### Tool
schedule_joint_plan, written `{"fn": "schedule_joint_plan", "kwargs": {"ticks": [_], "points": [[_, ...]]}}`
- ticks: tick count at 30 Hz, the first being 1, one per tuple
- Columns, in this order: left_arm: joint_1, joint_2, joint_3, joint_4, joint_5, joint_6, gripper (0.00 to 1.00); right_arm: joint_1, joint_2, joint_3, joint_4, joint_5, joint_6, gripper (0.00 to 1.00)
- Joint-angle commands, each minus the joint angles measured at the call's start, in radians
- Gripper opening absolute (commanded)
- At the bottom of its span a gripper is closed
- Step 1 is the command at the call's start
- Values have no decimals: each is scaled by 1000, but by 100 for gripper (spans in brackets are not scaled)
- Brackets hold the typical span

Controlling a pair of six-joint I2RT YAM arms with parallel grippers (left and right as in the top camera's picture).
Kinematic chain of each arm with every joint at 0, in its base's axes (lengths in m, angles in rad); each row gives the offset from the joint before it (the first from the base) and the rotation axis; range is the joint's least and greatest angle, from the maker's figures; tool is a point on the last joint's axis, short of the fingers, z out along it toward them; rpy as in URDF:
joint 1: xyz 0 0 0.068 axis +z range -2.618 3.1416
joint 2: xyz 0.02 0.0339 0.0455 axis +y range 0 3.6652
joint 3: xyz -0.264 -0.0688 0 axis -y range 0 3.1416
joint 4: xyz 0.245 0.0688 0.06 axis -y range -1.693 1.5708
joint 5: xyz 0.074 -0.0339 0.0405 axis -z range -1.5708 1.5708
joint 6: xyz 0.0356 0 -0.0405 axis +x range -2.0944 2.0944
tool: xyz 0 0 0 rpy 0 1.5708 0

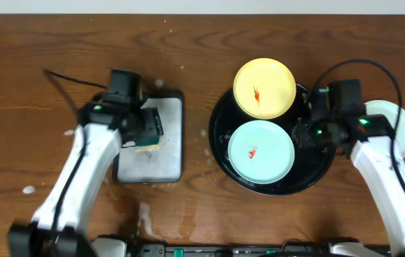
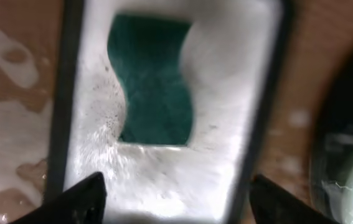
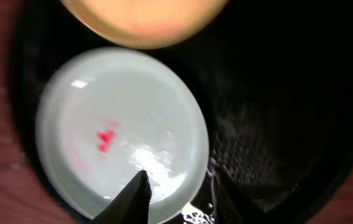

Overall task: Clean dirty plates on tray and stack at the side
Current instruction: 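Move the right gripper back to the remaining pale green plate rim, then grasp the sponge with the left gripper and carry it to the plate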

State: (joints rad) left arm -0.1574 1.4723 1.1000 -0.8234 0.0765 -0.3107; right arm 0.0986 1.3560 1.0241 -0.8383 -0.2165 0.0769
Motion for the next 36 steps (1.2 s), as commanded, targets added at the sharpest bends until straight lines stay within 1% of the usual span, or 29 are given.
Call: {"fn": "schedule_joint_plan", "kwargs": {"ticks": [1, 2, 3, 5, 8, 10, 12, 13, 14, 17, 21, 22, 23, 24, 25, 26, 28, 29, 32, 34, 36], "points": [[4, 113, -33, 39, -36, 0, 72, -5, -58, 11, -14, -66, -29, 29], [6, 151, -33, 71, -36, 0, 71, -5, -68, 11, -19, -75, -29, 28], [9, 180, -33, 100, -42, 0, 66, -5, -76, 11, -27, -82, -22, 27], [11, 235, -33, 151, -85, -2, 52, -5, -79, 11, -45, -83, -10, 26], [10, 309, -33, 205, -119, -23, 49, -5, -79, 11, -83, -84, -11, 25], [10, 357, -33, 216, -118, -60, 42, -5, -79, 11, -104, -84, -11, 25], [10, 396, -33, 216, -93, -73, 31, -5, -79, 11, -113, -84, -11, 25], [10, 415, -33, 212, -54, -72, 21, -5, -79, 11, -113, -84, -11, 24], [10, 421, -33, 203, -25, -72, 8, -5, -79, 11, -112, -84, -11, 24], [10, 415, -23, 146, 35, -71, 8, -5, -79, 11, -110, -84, -11, 24], [10, 373, 15, 58, 44, -66, 7, -5, -79, 11, -98, -83, -11, 23], [10, 357, 18, 42, 43, -64, 17, -5, -79, 11, -96, -83, -11, 23], [10, 341, 18, 33, 43, -63, 37, -5, -79, 11, -95, -83, -11, 23], [10, 328, 18, 25, 43, -52, 52, -5, -79, 11, -95, -83, -11, 23], [10, 320, 18, 23, 43, -40, 60, -5, -79, 11, -95, -83, -11, 23], [10, 314, 18, 22, 43, -31, 65, -5, -79, 11, -95, -83, -11, 23], [10, 310, 18, 24, 43, -21, 69, -5, -79, 11, -95, -83, -11, 24], [10, 310, 18, 33, 31, -12, 69, -5, -79, 11, -95, -83, -11, 24], [10, 317, 17, 71, -97, -14, 69, -5, -79, 11, -97, -80, -11, 23], [10, 326, 16, 97, -144, -34, 67, -5, -79, 11, -100, -80, -11, 23], [10, 333, 11, 122, -157, -46, 58, -5, -79, 10, -104, -79, -11, 24]]}}
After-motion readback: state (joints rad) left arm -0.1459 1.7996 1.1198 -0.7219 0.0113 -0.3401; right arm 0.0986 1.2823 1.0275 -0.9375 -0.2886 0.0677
